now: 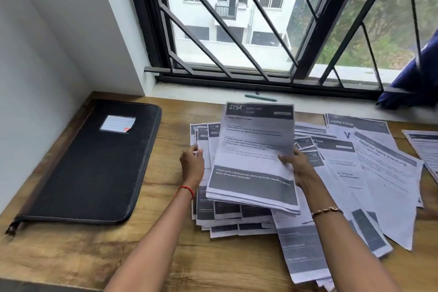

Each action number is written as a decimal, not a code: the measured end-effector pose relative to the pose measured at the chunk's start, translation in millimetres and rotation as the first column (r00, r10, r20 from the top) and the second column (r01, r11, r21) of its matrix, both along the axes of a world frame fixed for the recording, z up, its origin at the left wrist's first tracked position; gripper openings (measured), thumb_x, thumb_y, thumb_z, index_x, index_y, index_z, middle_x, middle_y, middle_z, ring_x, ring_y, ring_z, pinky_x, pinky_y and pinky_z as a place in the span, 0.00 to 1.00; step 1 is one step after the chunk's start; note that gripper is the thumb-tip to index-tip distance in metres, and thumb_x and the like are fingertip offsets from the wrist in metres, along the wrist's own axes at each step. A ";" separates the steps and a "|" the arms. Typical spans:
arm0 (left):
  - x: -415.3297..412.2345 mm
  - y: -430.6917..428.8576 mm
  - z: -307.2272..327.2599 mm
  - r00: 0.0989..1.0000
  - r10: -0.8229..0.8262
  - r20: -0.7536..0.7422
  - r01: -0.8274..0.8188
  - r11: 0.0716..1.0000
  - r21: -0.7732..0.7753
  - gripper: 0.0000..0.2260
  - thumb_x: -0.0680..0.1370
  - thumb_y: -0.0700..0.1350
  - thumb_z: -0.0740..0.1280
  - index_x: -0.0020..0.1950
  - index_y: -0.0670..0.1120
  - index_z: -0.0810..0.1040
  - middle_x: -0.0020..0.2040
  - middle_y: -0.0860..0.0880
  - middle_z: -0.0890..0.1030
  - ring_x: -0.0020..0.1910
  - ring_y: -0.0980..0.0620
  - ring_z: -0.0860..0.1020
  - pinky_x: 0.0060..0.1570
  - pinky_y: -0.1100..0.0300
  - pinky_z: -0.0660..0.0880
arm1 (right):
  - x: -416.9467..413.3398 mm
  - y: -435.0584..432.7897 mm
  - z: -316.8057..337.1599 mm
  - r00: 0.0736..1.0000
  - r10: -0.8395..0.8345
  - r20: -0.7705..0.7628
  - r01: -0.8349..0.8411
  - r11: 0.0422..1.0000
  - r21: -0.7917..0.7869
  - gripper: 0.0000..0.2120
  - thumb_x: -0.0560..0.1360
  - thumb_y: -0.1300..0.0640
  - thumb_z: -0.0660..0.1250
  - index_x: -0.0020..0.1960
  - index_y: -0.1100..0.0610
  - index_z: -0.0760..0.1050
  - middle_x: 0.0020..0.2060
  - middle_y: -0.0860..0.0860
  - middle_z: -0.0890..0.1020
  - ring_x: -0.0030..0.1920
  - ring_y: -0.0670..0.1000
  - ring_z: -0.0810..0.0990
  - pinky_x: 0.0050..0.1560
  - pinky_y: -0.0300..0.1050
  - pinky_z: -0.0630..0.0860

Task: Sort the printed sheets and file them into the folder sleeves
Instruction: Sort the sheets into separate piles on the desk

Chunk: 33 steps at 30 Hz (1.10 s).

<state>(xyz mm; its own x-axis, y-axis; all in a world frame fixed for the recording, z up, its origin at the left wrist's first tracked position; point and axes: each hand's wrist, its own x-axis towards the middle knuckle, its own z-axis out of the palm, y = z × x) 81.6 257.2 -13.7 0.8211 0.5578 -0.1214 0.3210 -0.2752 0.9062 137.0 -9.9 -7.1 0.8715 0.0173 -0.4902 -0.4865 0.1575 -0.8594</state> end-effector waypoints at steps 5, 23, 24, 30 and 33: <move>0.1 14.5 -5.2 0.996 -0.009 -0.087 0.011 1.000 0.021 0.07 0.75 0.32 0.64 0.49 0.35 0.80 0.45 0.42 0.79 0.44 0.50 0.73 0.45 0.62 0.68 | 1.1 -20.6 -11.9 0.989 -0.110 -0.102 0.130 0.968 0.215 0.15 0.73 0.76 0.57 0.53 0.63 0.74 0.34 0.52 0.85 0.33 0.52 0.84 0.32 0.47 0.81; 13.3 2.7 -17.5 0.997 -0.022 -0.069 0.031 0.991 0.127 0.05 0.76 0.35 0.64 0.48 0.37 0.79 0.44 0.40 0.81 0.44 0.43 0.78 0.44 0.53 0.76 | -2.4 -34.1 -22.7 0.977 -0.186 -0.100 0.209 0.921 0.329 0.27 0.50 0.66 0.76 0.50 0.58 0.82 0.47 0.57 0.84 0.44 0.58 0.84 0.40 0.56 0.81; 13.3 2.4 -16.8 0.998 -0.058 -0.039 0.063 0.990 0.124 0.06 0.77 0.36 0.63 0.43 0.38 0.79 0.39 0.41 0.80 0.40 0.45 0.76 0.40 0.55 0.74 | -1.3 -34.5 -22.0 0.976 -0.197 -0.093 0.217 0.920 0.326 0.22 0.55 0.68 0.74 0.49 0.58 0.81 0.47 0.56 0.84 0.44 0.58 0.84 0.41 0.57 0.81; 16.0 9.1 -19.6 0.961 -0.269 0.055 0.261 0.957 0.125 0.07 0.76 0.39 0.67 0.51 0.46 0.83 0.57 0.48 0.77 0.55 0.50 0.68 0.50 0.66 0.63 | 5.1 -32.3 -23.4 0.972 -0.208 -0.108 0.232 0.923 0.309 0.22 0.65 0.70 0.65 0.59 0.59 0.75 0.44 0.55 0.85 0.42 0.57 0.84 0.44 0.59 0.81; 17.7 10.5 -16.5 0.900 -0.435 0.008 0.433 0.897 0.092 0.10 0.78 0.43 0.65 0.52 0.59 0.79 0.66 0.53 0.69 0.63 0.52 0.60 0.62 0.59 0.60 | 8.0 -29.4 -23.8 0.973 -0.204 -0.107 0.227 0.928 0.295 0.18 0.72 0.71 0.61 0.59 0.57 0.74 0.42 0.53 0.85 0.40 0.55 0.84 0.43 0.58 0.81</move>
<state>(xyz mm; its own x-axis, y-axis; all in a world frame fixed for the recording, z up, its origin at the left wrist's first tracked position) 99.3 267.7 -30.2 0.9862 0.1526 -0.0634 0.1275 -0.4585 0.8795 145.0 -39.3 -30.9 0.8329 -0.0090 -0.5534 -0.4711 0.5132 -0.7174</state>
